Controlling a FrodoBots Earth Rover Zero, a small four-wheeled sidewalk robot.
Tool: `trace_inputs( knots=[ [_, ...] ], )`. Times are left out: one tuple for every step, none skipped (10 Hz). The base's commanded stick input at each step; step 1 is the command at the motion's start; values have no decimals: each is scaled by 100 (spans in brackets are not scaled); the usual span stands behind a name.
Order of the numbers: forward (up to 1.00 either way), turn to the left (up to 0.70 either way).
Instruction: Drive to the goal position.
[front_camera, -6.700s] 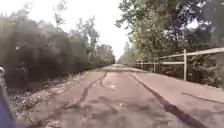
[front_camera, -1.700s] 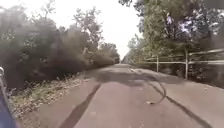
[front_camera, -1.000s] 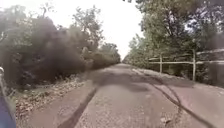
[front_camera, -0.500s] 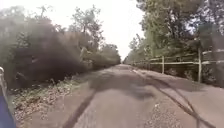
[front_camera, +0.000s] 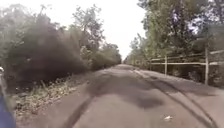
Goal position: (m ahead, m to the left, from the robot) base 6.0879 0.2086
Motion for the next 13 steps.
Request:
trace_inputs(
  knots=[
    [70,0],
    [70,0],
    [70,0],
    [70,0],
    [70,0],
    [70,0],
    [70,0],
    [70,0],
    [70,0],
    [70,0],
    [70,0],
    [70,0],
    [70,0]
  ],
)
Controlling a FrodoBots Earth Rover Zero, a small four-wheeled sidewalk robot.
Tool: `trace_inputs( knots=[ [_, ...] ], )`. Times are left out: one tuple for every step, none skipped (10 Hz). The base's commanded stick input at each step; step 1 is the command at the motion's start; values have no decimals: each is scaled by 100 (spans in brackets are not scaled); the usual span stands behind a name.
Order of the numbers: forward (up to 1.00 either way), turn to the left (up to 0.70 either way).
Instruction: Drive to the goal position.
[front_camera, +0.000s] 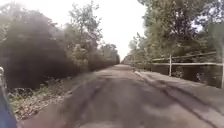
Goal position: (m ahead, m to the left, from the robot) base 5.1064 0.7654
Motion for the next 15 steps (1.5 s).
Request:
trace_inputs(
  knots=[
    [70,0],
    [70,0],
    [70,0],
    [70,0],
    [70,0],
    [70,0],
    [70,0],
    [70,0],
    [70,0],
    [70,0],
    [70,0],
    [70,0],
    [70,0],
    [70,0],
    [70,0]
  ],
)
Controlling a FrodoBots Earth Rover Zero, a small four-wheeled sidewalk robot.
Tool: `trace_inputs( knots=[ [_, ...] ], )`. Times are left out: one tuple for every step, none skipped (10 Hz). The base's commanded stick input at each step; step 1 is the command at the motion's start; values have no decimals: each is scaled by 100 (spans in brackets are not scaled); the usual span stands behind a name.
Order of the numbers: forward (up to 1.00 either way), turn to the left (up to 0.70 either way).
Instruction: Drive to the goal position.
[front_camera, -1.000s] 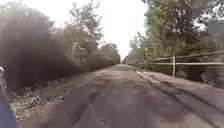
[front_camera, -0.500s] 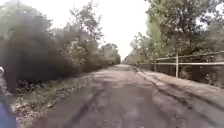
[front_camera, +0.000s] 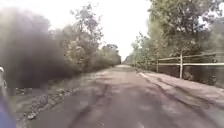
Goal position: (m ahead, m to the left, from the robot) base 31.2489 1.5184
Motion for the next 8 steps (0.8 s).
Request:
trace_inputs(
  knots=[
    [70,0],
    [70,0],
    [70,0],
    [70,0],
    [70,0],
    [70,0],
    [70,0],
    [70,0]
  ],
)
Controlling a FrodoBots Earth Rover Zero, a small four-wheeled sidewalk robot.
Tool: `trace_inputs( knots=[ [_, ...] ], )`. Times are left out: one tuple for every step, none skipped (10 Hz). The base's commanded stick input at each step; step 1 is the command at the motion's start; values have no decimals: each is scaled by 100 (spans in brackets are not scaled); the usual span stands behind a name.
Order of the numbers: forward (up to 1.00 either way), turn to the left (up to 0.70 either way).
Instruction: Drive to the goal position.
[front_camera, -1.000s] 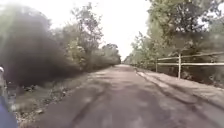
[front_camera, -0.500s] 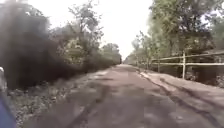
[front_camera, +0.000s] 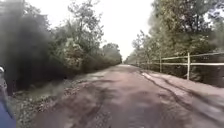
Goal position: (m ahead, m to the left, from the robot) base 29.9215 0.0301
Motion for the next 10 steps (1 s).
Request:
trace_inputs(
  knots=[
    [70,0],
    [70,0],
    [70,0],
    [70,0],
    [70,0],
    [70,0],
    [70,0],
    [70,0],
    [70,0],
    [70,0]
  ],
)
